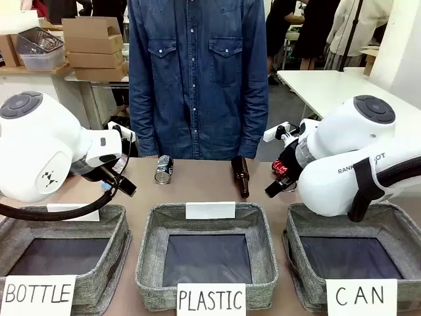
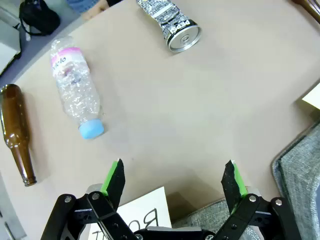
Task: Sort the can waste into the basket.
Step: Pick up the can waste from the table and place it in the right Fabric basket.
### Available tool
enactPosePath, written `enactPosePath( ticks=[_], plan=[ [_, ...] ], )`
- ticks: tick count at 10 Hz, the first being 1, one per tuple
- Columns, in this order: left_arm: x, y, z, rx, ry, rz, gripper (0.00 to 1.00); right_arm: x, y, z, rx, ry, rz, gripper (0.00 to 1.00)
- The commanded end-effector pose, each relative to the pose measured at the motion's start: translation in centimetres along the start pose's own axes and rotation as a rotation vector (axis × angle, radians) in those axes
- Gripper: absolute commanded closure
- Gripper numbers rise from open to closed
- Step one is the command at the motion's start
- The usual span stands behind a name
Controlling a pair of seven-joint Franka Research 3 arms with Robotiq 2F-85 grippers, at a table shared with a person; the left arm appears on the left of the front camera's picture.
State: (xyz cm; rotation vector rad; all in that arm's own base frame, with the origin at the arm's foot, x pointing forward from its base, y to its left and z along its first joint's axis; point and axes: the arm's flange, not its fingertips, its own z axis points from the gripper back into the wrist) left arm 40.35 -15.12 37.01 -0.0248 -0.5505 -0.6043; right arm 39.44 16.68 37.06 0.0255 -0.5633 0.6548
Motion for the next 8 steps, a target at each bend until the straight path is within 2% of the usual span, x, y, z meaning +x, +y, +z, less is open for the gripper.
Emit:
enactPosePath(
  ticks=[1,8],
  plan=[
    [0.0,0.0,0.0,0.0,0.0,0.0,0.0,0.01,0.0,0.0,0.0,0.0,0.0,0.0],
    [0.0,0.0,0.0,0.0,0.0,0.0,0.0,0.01,0.0,0.0,0.0,0.0,0.0,0.0]
  ],
)
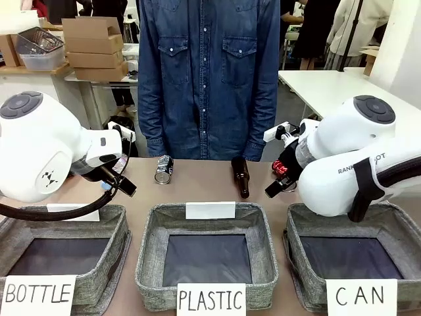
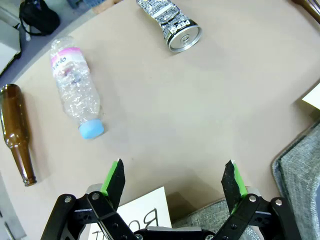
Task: Sort the can waste into the basket.
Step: Pick up the can waste from the table and place it in the right Fabric basket.
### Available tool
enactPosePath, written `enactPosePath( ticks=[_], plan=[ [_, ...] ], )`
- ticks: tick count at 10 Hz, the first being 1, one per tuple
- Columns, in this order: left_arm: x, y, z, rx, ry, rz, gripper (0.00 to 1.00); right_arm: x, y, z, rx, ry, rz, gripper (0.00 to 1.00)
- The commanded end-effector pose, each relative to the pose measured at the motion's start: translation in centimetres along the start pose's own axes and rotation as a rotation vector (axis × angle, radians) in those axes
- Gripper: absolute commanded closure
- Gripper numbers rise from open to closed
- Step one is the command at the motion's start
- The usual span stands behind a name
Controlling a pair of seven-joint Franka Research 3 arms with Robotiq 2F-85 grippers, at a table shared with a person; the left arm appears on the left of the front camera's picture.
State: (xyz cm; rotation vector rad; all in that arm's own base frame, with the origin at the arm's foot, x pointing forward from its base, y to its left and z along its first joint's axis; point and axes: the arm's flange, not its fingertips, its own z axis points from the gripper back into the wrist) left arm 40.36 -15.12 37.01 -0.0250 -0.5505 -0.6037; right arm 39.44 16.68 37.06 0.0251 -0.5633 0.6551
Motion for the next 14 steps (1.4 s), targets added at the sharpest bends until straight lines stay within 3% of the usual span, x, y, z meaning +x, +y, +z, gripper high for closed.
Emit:
enactPosePath(
  ticks=[1,2,3,4,6,7,8,9,10,11,12,13,14],
  plan=[
    [0.0,0.0,0.0,0.0,0.0,-0.001,0.0,0.0,0.0,0.0,0.0,0.0,0.0,0.0],
    [0.0,0.0,0.0,0.0,0.0,0.0,0.0,0.0,0.0,0.0,0.0,0.0,0.0,0.0],
    [0.3,0.6,3.7,-0.03,0.063,-0.001,0.0,0.7,-0.9,2.8,0.09,0.034,-0.112,0.0],
    [0.7,0.5,8.0,-0.046,0.16,0.186,0.0,1.0,-1.4,6.8,0.075,0.061,-0.202,0.0],
    [-1.2,-1.2,16.2,-0.079,0.064,0.16,0.0,-0.2,-1.6,15.6,0.041,-0.01,-0.238,0.0],
    [-1.9,-2.4,18.2,-0.055,-0.011,0.146,0.0,-1.1,-0.8,18.2,-0.035,-0.032,-0.224,0.0],
    [-1.9,-3.5,17.5,-0.116,-0.093,0.072,0.0,-1.6,0.2,18.6,-0.105,-0.086,-0.208,0.0],
    [0.2,-0.7,15.9,-0.077,0.051,0.131,0.0,0.7,-2.0,15.1,0.023,-0.013,-0.219,0.0],
    [0.2,-0.7,15.9,-0.077,0.051,0.131,0.0,0.6,-1.6,18.9,-0.024,-0.061,-0.218,0.0],
    [0.2,-2.1,19.9,-0.083,-0.025,0.112,0.0,0.3,-1.7,17.8,0.01,0.018,-0.257,0.0],
    [-0.5,-0.8,20.3,-0.273,-0.038,0.192,0.0,-0.5,-2.9,18.3,0.178,-0.01,-0.391,0.0],
    [-1.7,1.1,21.4,-0.513,-0.085,0.27,0.0,-0.9,-4.8,19.9,0.423,-0.034,-0.732,0.0],
    [-3.2,3.3,22.2,-0.708,-0.152,0.361,0.0,-2.7,-6.5,21.8,0.699,-0.018,-0.862,0.0]
  ],
)
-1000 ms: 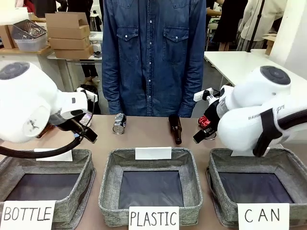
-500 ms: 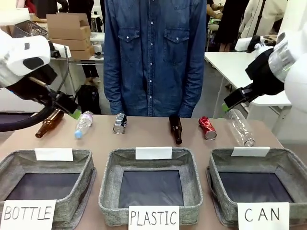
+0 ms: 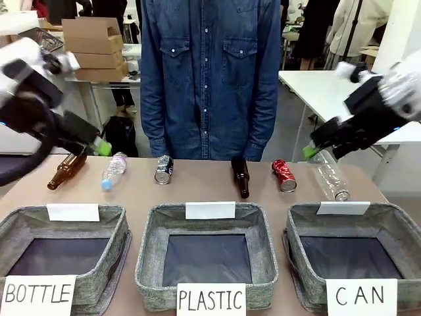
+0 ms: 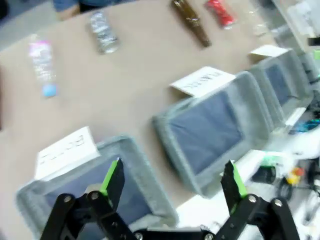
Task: Sort the can waste into the basket.
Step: Pick up the can waste from the table and place it in the right Fabric basket.
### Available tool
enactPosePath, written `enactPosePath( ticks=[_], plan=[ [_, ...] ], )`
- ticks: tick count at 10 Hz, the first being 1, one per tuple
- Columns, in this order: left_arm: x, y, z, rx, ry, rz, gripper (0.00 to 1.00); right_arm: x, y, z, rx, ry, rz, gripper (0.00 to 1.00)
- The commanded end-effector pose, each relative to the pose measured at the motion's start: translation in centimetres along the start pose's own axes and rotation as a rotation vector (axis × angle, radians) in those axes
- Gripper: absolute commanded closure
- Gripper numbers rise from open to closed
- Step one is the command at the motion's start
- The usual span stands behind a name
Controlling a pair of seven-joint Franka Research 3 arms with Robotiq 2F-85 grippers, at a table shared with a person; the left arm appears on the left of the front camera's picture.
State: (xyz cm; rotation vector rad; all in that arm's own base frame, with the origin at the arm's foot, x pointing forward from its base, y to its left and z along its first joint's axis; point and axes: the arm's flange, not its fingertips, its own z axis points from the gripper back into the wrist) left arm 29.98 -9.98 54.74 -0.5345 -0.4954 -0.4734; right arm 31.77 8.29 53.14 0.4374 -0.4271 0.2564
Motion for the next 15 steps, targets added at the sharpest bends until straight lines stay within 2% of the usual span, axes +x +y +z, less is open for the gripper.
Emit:
enactPosePath(
  ticks=[1,2,4,5,7,8,9,10,14,15],
  plan=[
    [-2.5,4.0,3.4,-0.396,-0.1,0.213,0.0,-1.2,-2.8,5.1,0.505,-0.001,-0.492,0.0],
    [-3.0,5.4,3.4,-0.485,-0.153,0.297,0.0,-2.4,-4.7,6.7,0.635,-0.078,-0.582,0.0],
    [-4.0,7.4,2.5,-0.603,-0.24,0.41,0.0,-4.2,-8.0,7.9,0.793,-0.255,-0.665,0.0],
    [-4.5,8.2,2.5,-0.621,-0.276,0.46,0.0,-4.9,-9.2,7.9,0.828,-0.323,-0.686,0.0],
    [-4.5,8.4,2.5,-0.583,-0.274,0.487,0.0,-4.9,-9.9,6.7,0.828,-0.348,-0.7,0.0],
    [-4.3,8.4,2.5,-0.45,-0.236,0.524,0.0,-4.9,-9.7,6.2,0.789,-0.418,-0.65,0.0],
    [-4.0,7.9,2.1,-0.133,-0.147,0.536,0.0,-2.6,-12.4,11.1,0.815,-0.287,-0.709,0.0],
    [-2.6,11.0,3.1,-0.557,-0.262,0.53,0.0,-2.6,-12.4,11.1,0.815,-0.287,-0.709,0.0],
    [-2.6,11.0,3.1,-0.557,-0.262,0.53,0.0,-2.6,-12.4,11.1,0.815,-0.287,-0.709,0.0],
    [-2.5,10.4,3.2,-0.52,-0.244,0.547,0.0,-2.6,-12.4,11.1,0.815,-0.287,-0.709,0.0]
  ],
)
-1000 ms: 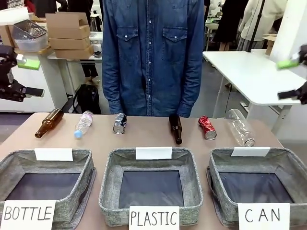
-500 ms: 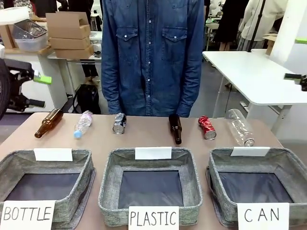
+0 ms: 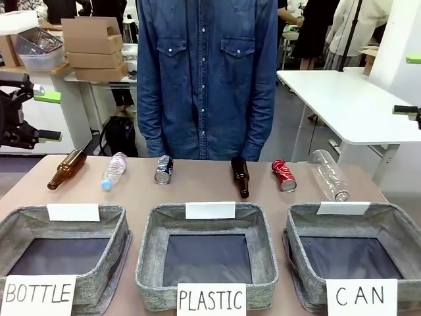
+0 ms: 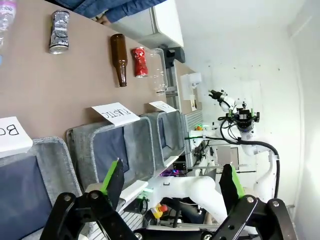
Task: Sort the can waste into the basket.
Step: Pick up the can waste from the table and place it in the right Fabric basket.
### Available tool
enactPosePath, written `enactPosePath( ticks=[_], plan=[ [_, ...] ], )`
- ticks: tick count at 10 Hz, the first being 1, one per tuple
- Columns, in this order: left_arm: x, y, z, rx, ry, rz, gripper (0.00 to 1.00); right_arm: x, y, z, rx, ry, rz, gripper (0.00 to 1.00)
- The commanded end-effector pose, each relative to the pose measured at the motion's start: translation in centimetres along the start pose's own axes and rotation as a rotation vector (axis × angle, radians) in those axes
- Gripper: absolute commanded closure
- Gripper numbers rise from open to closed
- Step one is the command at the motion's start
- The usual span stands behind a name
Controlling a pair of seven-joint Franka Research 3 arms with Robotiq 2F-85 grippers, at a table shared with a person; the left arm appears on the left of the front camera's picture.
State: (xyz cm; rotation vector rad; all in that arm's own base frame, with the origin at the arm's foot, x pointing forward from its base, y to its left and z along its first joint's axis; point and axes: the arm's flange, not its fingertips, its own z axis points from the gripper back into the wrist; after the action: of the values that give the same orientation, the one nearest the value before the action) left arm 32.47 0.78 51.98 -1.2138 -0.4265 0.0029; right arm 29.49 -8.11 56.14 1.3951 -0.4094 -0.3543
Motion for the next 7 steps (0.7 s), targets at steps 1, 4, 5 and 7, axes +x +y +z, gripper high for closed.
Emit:
enactPosePath(
  ticks=[1,4,5,7],
  plan=[
    [0.6,-0.4,-0.8,0.064,0.001,0.022,0.0,0.2,0.6,-0.1,0.003,0.003,0.001,0.0],
    [7.6,-0.5,-6.3,0.299,0.195,0.171,0.0,0.2,0.6,-0.1,0.003,0.003,0.001,0.0],
    [9.7,-0.3,-8.9,0.367,0.223,0.207,0.0,0.2,0.6,-0.1,0.003,0.003,0.001,0.0],
    [12.1,-0.5,-12.2,0.455,0.298,0.194,0.0,0.2,0.6,-0.1,0.003,0.003,0.001,0.0]
  ],
)
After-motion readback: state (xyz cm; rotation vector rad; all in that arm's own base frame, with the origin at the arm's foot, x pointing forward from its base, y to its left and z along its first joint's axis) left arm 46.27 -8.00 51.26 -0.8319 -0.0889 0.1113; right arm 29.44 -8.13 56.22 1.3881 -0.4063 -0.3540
